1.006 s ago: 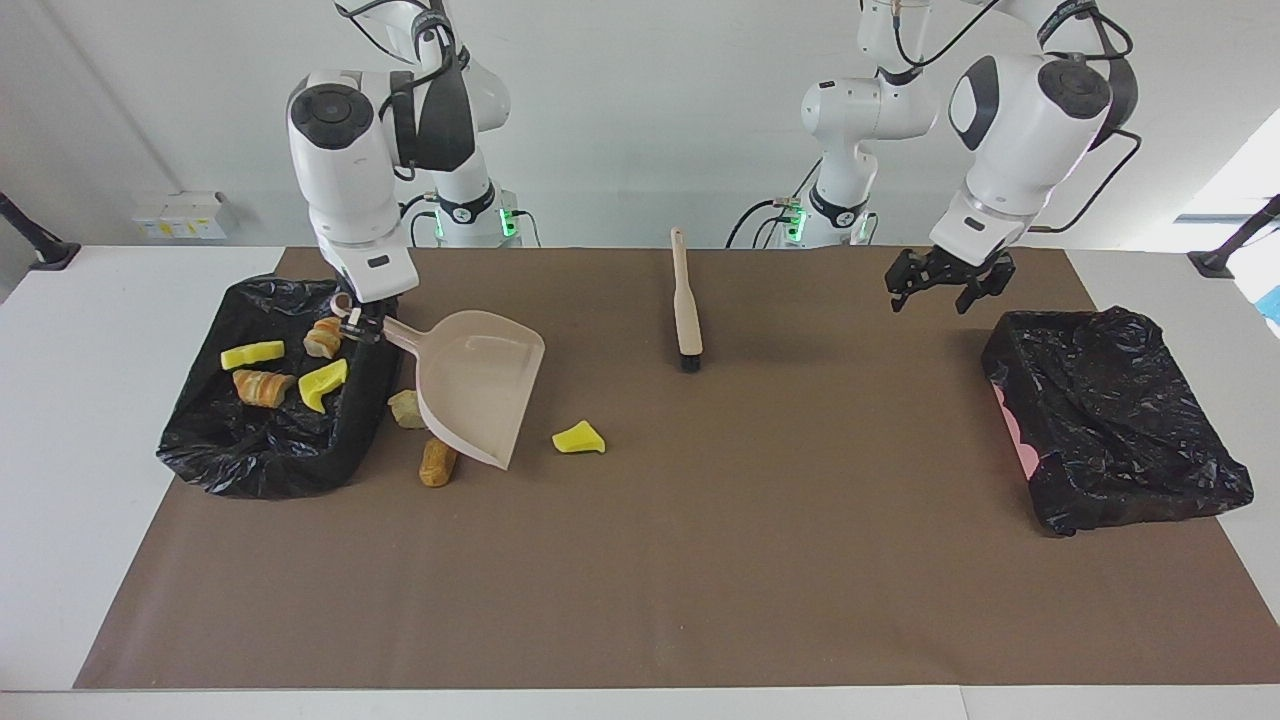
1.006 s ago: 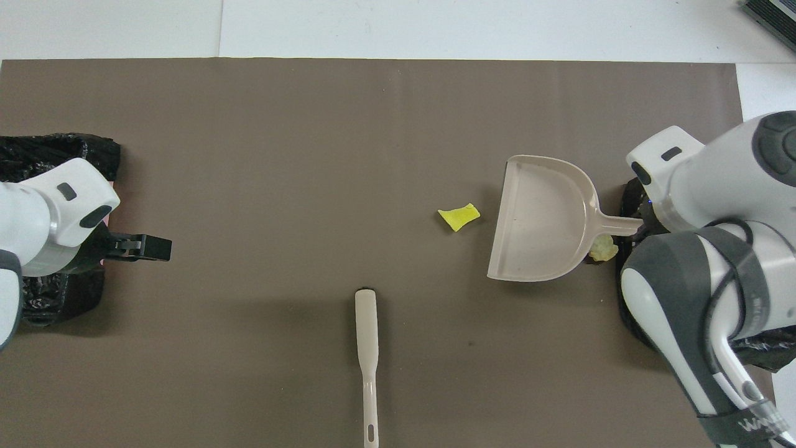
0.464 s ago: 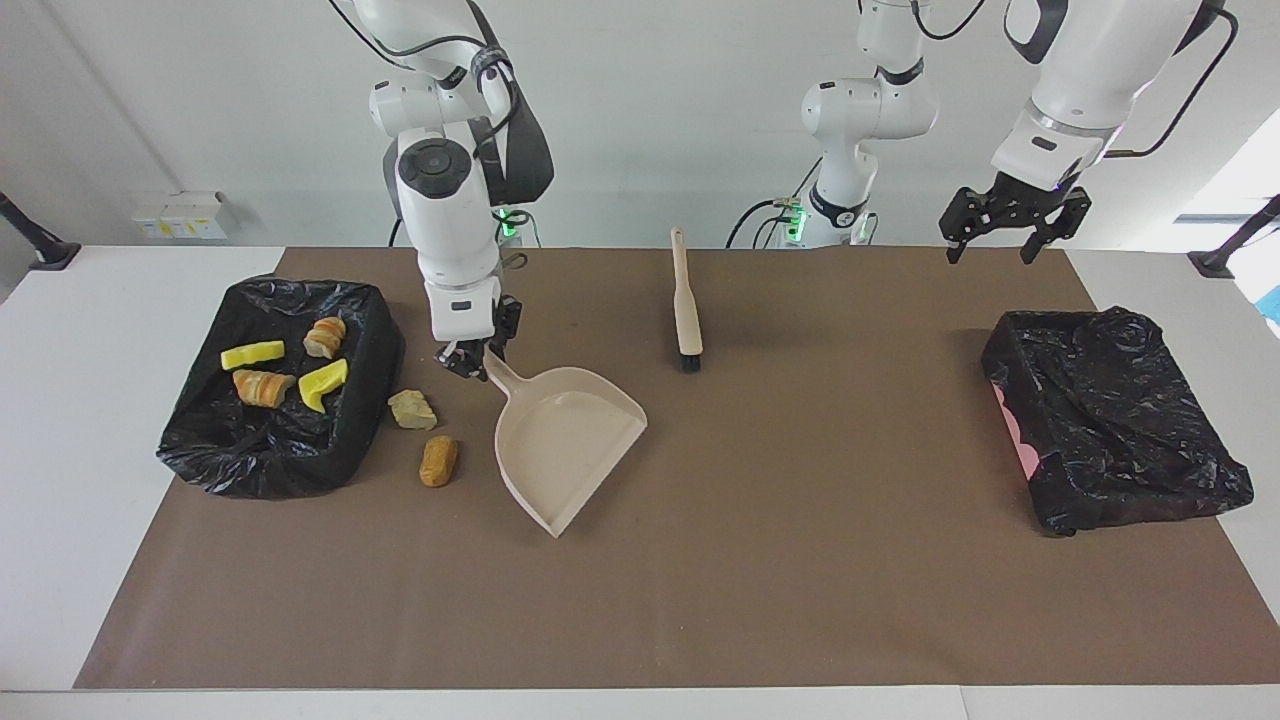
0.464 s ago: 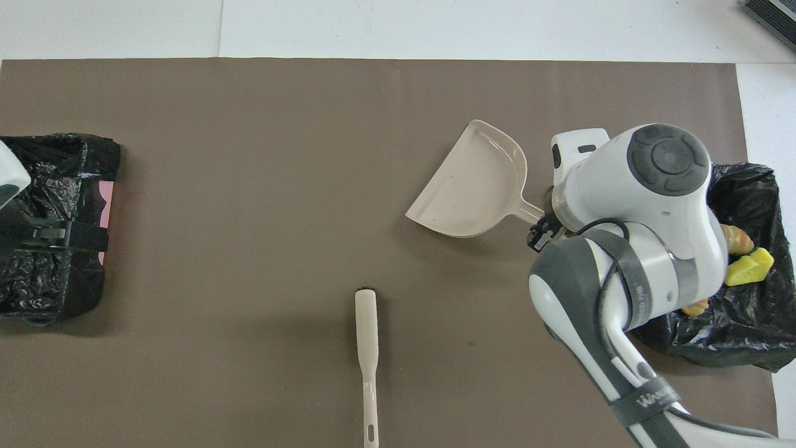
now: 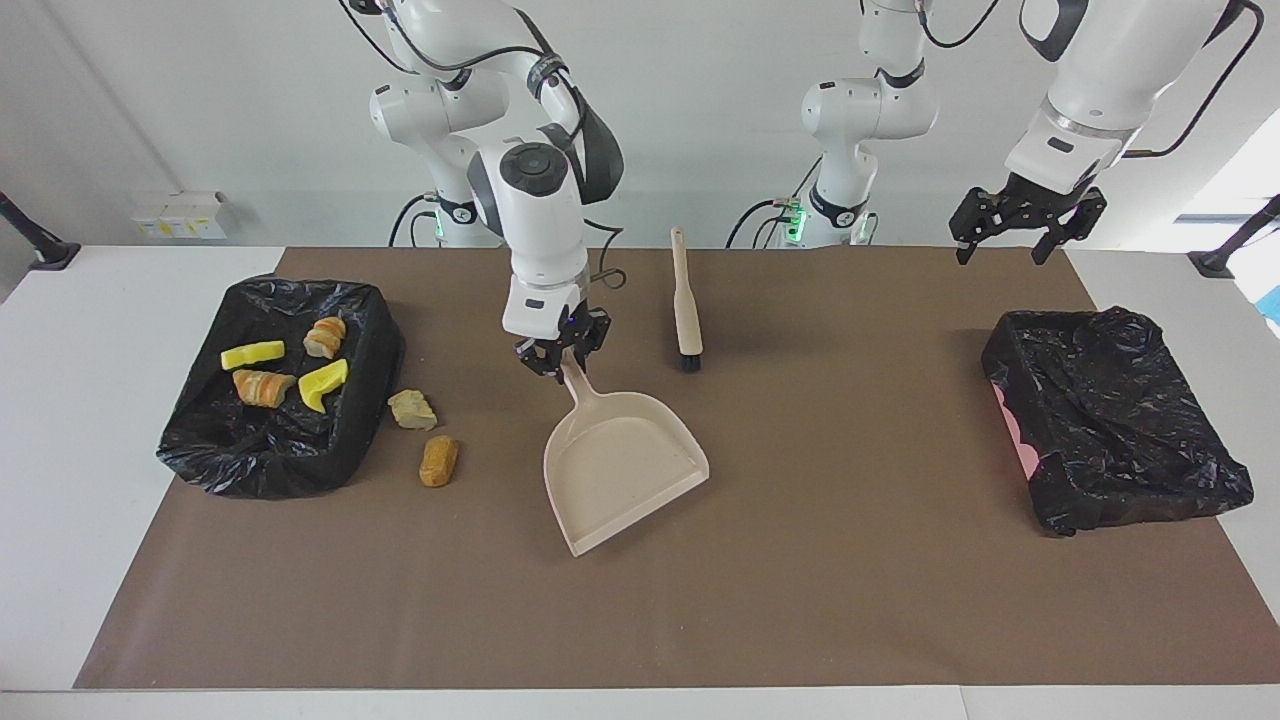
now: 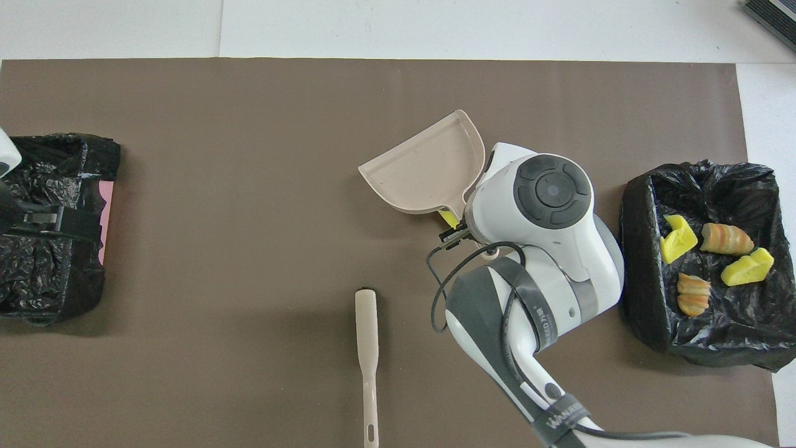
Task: Sweep and dump trash in bin
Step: 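Return the dustpan to the table center with the right gripper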
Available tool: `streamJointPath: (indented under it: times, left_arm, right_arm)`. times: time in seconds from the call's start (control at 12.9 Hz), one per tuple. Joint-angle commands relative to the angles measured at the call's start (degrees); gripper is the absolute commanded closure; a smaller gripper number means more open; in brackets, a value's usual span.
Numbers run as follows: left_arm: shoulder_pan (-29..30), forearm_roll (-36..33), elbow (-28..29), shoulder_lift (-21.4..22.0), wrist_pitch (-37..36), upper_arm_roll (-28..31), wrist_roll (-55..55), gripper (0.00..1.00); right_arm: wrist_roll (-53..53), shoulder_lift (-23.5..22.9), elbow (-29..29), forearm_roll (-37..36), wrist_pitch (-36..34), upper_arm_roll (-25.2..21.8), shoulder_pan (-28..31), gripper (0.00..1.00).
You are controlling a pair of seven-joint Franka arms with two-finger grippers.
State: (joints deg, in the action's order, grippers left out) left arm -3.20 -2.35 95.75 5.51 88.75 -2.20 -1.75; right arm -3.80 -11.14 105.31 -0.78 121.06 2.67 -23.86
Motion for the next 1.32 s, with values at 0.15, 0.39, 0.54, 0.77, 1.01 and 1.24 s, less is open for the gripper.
streamJointPath:
  times: [0.15, 0.39, 0.54, 0.77, 1.01, 1.24]
  left_arm:
    - [3.46, -0.55, 3.39, 3.62, -1.29, -0.34, -5.79, 0.00]
    - [5.04, -0.55, 2.44, 4.07, -1.65, -0.26, -7.39, 0.00]
    - [4.78, -0.46, 0.42, 3.28, -0.60, -0.26, -6.43, 0.00]
    - [4.69, 0.06, -0.21, 2.92, 0.72, -0.34, -5.72, 0.00]
    - [4.34, 0.06, 0.05, 3.01, 0.64, -0.34, -3.62, 0.00]
    - [4.78, 4.45, 0.32, 3.10, 1.95, -0.34, -2.12, 0.00]
  right_arm:
    - [-21.74, -7.65, -8.43, 1.40, 2.69, -0.12, -4.43, 1.00]
    - [-33.34, -13.72, -13.63, 0.87, 2.86, -0.12, -7.77, 1.00]
    - [-34.87, -16.28, -15.22, 0.78, 3.48, -0.12, -9.18, 1.00]
    - [-34.26, -16.29, -13.82, 0.96, 7.08, -0.12, -9.45, 0.01]
    - [-33.73, -15.24, -13.82, 1.39, 3.68, 0.06, -9.62, 0.00]
    - [-33.91, -11.73, -13.64, 5.16, -3.35, 0.67, -9.62, 0.00]
